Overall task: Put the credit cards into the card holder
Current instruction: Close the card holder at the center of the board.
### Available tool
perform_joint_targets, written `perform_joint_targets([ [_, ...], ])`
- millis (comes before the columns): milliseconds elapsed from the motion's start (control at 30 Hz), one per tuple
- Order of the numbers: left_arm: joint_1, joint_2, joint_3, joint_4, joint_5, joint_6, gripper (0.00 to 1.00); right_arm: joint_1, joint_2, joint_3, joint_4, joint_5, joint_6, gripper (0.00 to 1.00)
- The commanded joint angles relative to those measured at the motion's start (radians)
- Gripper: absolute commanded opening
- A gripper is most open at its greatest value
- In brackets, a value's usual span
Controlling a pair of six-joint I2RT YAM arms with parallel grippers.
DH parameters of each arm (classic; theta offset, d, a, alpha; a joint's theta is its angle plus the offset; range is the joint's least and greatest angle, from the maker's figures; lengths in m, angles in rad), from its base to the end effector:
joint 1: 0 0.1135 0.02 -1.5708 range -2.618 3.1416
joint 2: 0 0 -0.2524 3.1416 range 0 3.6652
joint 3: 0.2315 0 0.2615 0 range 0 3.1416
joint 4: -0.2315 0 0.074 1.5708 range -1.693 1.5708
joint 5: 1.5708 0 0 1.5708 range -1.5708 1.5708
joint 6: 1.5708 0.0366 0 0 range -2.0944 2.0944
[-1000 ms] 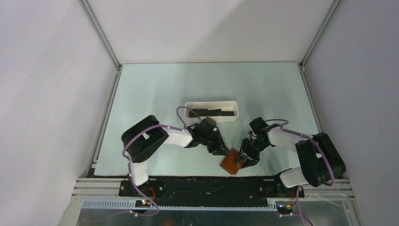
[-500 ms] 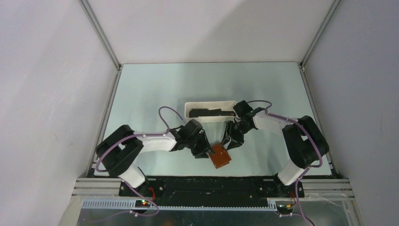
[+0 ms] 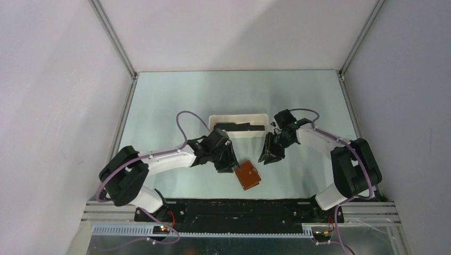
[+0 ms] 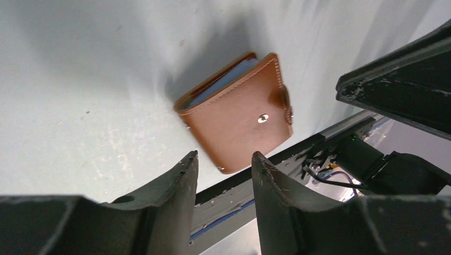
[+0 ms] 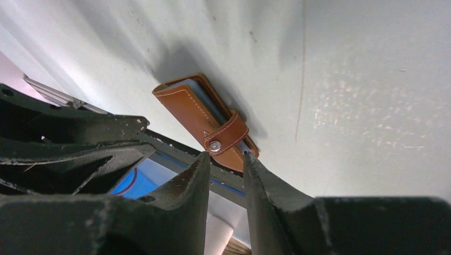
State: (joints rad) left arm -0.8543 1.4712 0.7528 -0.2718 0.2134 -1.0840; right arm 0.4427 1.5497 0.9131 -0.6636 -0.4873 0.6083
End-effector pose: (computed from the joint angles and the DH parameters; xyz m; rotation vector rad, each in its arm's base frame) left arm 0.1821 -0.2209 0.1505 -0.2364 2.8464 -0.8761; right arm 0.2488 0.1369 0.1603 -0.1474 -3.0063 -0.8523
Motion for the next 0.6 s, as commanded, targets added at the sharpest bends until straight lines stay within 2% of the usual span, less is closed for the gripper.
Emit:
perform_joint_targets([
  [0,0.001,0.03,0.066,0.009,0.024,0.04,0.46,-0.037,-0.041,-0.026,-0.017,-0.042,-0.059,0.3],
  [200,0.001,0.092,0.093,0.106,0.082,0.004,0.48,-0.002,-0.064,-0.136,0.0,-0.061,-0.075,0.25],
  [300,0.0,0.119,0.061,0.266,0.14,-0.054,0.5,0.011,-0.085,-0.194,0.045,-0.088,-0.054,0.24],
  [567,-0.029,0.174,0.105,0.297,0.141,-0.076,0.51,0.043,-0.089,-0.235,0.099,-0.111,-0.033,0.25],
])
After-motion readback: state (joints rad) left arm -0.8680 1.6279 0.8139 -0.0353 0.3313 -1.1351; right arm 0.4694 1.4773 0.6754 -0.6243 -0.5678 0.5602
